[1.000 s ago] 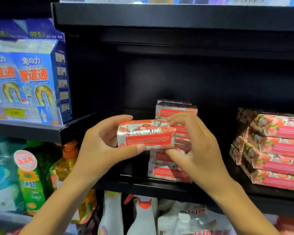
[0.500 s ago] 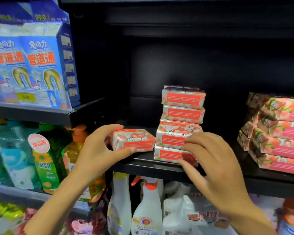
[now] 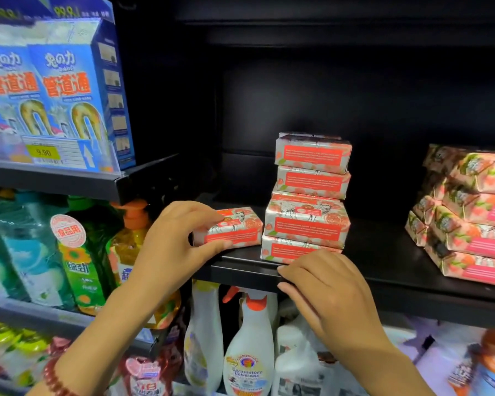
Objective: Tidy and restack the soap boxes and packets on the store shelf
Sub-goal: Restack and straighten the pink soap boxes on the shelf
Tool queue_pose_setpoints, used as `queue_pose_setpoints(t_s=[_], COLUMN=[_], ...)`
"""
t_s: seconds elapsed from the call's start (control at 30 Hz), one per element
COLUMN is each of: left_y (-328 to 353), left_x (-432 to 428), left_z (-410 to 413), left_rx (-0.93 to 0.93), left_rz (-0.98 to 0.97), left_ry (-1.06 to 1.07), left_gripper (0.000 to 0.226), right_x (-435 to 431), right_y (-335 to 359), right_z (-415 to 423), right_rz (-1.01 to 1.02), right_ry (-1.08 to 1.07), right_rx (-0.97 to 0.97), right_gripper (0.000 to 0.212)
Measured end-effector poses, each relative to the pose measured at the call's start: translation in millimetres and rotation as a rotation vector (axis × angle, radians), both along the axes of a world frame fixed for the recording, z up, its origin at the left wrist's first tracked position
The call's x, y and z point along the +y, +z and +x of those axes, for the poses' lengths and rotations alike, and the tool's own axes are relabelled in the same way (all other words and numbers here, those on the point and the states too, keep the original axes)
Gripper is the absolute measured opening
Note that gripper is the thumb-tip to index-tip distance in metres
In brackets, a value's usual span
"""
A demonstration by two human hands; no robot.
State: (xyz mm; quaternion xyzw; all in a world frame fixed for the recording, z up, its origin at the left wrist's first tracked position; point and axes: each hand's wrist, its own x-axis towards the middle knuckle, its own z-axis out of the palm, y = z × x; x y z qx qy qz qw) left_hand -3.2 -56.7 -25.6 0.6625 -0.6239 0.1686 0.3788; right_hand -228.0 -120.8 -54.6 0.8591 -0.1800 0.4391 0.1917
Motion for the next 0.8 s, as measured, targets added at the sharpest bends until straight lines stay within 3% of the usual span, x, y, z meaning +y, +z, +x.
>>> queue_pose_setpoints(t_s=[0.57,0.63,0.73,0.8], left_y=[9.2,5.4,-0.1,-3.6], left_x=[-24.3,-20.3,-9.2,-6.6], left_z=[-4.5,-9.1,-19.9,-28.3], left_rx=[0.016,-0.019,-0.018,-0.016], left_rz=[0.099,0.055,-0.15,-0.175], left_ry=[0.036,0.068,-0.006,-0.069], left_gripper=[0.043,0.042,0.024,0.016], right_x=[3.0,4.1,2.1,-2.8], right_y=[3.1,6.5,28.7,49.7], right_z=[-3.1,-8.1,-21.1,-29.4], right_rz=[0.129,0.145,0.154,0.147], right_ry=[-0.01,0.017,0.093,0.05], right_rx=[0.063,0.062,-0.096,-0.15], right_gripper=[0.011,0.012,0.015,0.028])
